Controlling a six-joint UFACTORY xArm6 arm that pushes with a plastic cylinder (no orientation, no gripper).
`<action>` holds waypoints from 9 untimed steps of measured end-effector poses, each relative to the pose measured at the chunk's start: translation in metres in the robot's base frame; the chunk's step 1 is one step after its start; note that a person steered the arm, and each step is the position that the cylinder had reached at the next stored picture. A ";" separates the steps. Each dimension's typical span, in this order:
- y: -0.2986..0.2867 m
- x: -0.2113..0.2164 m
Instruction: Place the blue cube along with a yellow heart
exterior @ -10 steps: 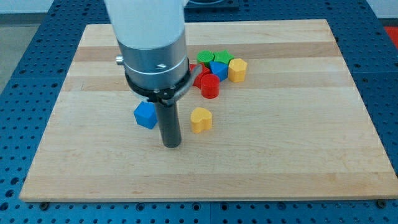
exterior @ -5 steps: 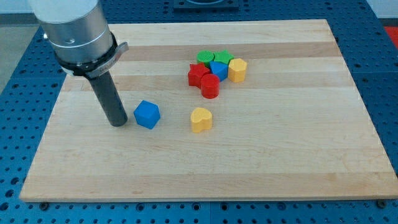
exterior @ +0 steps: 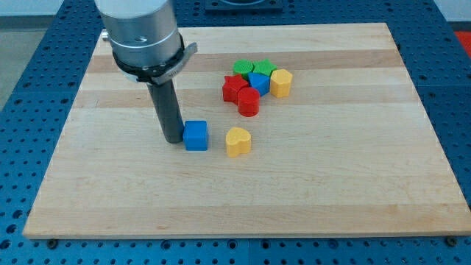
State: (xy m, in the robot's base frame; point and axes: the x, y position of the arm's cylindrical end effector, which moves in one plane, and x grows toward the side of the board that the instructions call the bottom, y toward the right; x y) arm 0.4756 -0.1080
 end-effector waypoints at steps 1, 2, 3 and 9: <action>0.019 0.014; 0.046 0.018; 0.070 0.018; 0.159 0.027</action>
